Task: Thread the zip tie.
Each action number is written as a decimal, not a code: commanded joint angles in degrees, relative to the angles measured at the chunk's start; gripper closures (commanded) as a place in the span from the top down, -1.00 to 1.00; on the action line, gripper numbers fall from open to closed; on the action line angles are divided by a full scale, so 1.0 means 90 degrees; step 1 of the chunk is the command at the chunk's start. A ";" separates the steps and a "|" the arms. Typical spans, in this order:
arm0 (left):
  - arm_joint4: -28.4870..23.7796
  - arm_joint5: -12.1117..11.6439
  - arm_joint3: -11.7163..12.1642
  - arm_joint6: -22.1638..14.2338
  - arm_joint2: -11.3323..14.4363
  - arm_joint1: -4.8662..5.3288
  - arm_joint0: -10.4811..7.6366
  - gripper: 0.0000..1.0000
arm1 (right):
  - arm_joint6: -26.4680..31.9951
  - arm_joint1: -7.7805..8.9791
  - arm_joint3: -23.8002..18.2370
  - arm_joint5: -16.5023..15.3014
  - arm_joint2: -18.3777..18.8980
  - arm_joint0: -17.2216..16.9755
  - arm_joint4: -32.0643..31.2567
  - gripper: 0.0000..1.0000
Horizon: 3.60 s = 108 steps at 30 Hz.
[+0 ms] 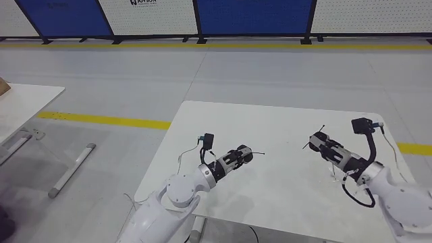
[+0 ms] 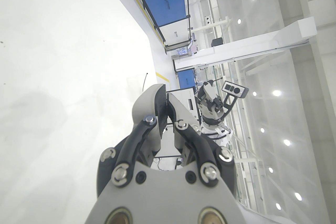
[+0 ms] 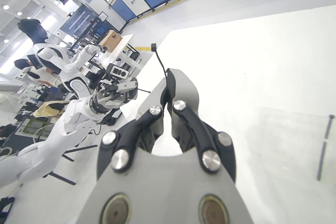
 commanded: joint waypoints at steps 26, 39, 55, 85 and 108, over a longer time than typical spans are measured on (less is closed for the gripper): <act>-0.0233 -0.0033 0.0294 0.0882 0.0406 -0.0159 -0.0408 -1.00 | -0.0707 -0.0059 -0.0329 0.0418 -0.0422 -0.0147 -0.0877 -1.00; -0.0233 -0.0033 0.0294 0.0882 0.0406 -0.0159 -0.0408 -1.00 | -0.1303 -0.0225 0.0001 0.0326 -0.0846 0.0015 -0.0398 -1.00; -0.0233 -0.0033 0.0294 0.0882 0.0406 -0.0159 -0.0408 -1.00 | -0.1548 -0.0535 0.0755 0.0690 -0.1917 0.0864 -0.0448 -1.00; -0.0233 -0.0033 0.0294 0.0882 0.0406 -0.0159 -0.0408 -1.00 | -0.2024 -0.0748 0.1114 0.0685 -0.2141 0.0878 -0.0202 -1.00; -0.0233 -0.0033 0.0294 0.0882 0.0406 -0.0159 -0.0408 -1.00 | -0.1949 -0.0947 0.1293 0.0645 -0.2084 0.0891 -0.0347 -1.00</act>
